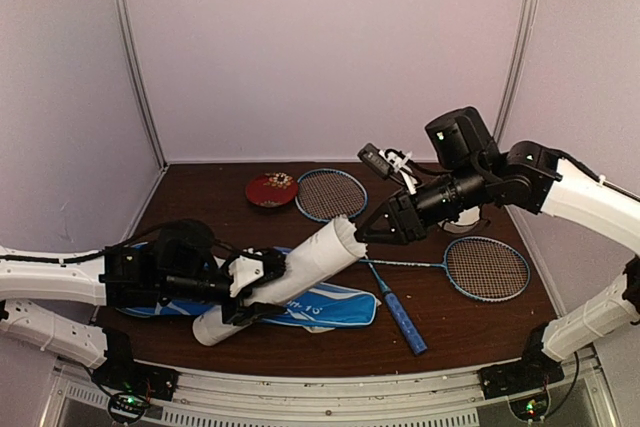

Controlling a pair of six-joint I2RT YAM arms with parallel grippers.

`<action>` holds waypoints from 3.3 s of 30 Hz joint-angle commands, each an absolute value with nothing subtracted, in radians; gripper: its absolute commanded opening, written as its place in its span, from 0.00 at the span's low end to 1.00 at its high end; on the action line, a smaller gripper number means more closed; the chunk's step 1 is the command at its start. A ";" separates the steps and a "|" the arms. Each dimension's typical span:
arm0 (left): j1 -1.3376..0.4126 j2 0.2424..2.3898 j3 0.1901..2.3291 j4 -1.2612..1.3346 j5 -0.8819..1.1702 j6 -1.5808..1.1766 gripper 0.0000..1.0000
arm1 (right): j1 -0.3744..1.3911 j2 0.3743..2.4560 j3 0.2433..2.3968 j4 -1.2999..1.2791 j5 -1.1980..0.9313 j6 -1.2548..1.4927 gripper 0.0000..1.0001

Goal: Pack up the badminton gear

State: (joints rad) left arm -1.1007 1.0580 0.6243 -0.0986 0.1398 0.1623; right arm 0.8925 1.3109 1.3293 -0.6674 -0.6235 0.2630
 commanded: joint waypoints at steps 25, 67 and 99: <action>-1.095 1.078 0.623 0.008 0.113 0.148 0.45 | 0.919 1.437 1.439 -0.683 -0.549 0.240 0.32; -1.014 1.018 0.503 0.156 0.131 0.019 0.45 | 0.597 2.457 2.354 -1.016 -0.536 -0.239 0.81; -1.014 1.031 0.534 0.119 0.129 0.045 0.45 | 0.577 2.384 2.319 -1.110 -0.481 -0.272 0.64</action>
State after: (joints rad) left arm -1.0199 1.0164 0.5201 0.1162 0.1120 0.0433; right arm 0.5816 2.3913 2.2860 -1.0916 -0.4725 -0.2638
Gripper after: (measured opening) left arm 0.588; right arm 0.593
